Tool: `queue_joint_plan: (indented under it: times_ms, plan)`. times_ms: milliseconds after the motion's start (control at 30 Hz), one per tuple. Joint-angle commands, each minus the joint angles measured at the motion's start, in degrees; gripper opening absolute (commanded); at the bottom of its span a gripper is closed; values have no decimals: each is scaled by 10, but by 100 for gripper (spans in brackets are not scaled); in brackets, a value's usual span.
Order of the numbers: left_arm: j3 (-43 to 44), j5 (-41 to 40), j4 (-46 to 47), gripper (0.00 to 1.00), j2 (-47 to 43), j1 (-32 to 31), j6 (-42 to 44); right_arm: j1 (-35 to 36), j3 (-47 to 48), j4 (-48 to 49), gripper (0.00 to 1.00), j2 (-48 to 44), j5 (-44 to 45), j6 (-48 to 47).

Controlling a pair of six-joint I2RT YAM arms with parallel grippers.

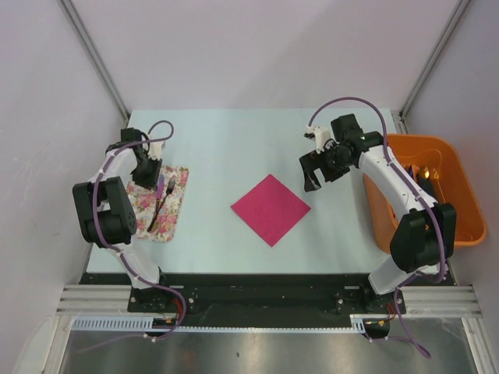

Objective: Place the utensils on the paper napkin and roll it up

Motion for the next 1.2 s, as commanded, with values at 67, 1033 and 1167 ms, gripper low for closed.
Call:
queue_joint_plan:
  times_ms: [67,1033,1167]
  plan:
    - [-49,-17,8,29,-22,3,-5,-6,14,1,100,9,4,-3]
    - [-97,-15,38,10,25,10,-27,-36,53,-3,100,36,-13,10]
    - [-73,-14,31,0,18,10,-27,-42,60,-6,100,33,-38,9]
